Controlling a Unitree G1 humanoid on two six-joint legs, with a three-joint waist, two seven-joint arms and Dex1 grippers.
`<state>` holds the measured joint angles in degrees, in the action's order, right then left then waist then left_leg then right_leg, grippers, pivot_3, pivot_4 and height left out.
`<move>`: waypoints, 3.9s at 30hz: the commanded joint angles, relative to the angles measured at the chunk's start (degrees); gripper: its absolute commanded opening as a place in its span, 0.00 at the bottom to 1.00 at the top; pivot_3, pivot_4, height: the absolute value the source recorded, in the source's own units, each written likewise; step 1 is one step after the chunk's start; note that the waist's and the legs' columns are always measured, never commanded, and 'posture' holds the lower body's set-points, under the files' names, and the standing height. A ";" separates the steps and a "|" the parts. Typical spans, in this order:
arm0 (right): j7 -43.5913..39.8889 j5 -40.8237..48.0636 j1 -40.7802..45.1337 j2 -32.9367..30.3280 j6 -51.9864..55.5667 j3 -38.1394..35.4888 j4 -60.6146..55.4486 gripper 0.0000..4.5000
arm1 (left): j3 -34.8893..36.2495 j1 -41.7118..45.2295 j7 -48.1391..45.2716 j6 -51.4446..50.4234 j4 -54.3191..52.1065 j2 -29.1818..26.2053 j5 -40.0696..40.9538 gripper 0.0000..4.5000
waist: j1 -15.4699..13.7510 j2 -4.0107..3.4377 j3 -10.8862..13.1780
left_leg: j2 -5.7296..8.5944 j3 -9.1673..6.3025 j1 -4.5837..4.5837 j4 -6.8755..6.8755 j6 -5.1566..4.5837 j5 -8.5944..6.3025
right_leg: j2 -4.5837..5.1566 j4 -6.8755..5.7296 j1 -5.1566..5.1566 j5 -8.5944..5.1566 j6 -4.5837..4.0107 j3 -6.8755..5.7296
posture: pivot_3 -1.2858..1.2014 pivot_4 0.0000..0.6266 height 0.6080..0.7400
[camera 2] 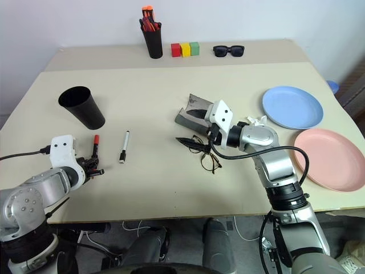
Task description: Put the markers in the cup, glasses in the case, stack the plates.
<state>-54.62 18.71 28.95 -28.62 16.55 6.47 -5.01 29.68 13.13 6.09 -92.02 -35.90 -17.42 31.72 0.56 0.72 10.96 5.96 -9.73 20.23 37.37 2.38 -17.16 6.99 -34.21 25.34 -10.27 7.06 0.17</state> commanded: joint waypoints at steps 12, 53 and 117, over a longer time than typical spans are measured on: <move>0.48 -1.05 1.90 1.33 -3.18 -0.05 -0.07 1.00 | -10.55 4.22 -22.04 42.44 1.26 -11.93 -4.34 0.01 | 0.00 0.02 0.02 | -0.03 0.05 0.06 -0.03 0.30 0.17 | -0.01 0.09 0.04 0.03 -0.06 0.03 | 0.52 0.24 1.00; 0.94 -1.61 4.12 2.00 -2.83 -0.11 0.37 1.00 | -7.87 17.52 -22.43 84.51 44.95 -11.83 -15.61 0.99 | 0.19 0.03 0.02 | -0.09 0.06 0.09 -0.04 0.34 0.20 | -0.08 0.12 0.11 0.14 -0.06 0.03 | 0.52 0.24 1.00; -2.73 0.01 0.93 -0.82 -2.91 -0.31 0.20 1.00 | -12.61 23.60 -14.64 65.05 24.89 -8.23 -19.50 0.01 | 0.24 0.04 0.02 | -0.30 0.25 0.00 -0.10 0.49 0.28 | -0.21 0.16 0.09 0.22 -0.16 0.08 | 0.52 0.24 1.00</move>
<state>-57.62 18.49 28.23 -30.13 14.61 6.45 -4.12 13.95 35.84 -9.28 -31.91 -12.74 -24.21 13.72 0.80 0.77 10.98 5.65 -9.48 20.25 37.27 2.88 -16.88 6.78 -34.04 25.44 -10.05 6.90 0.25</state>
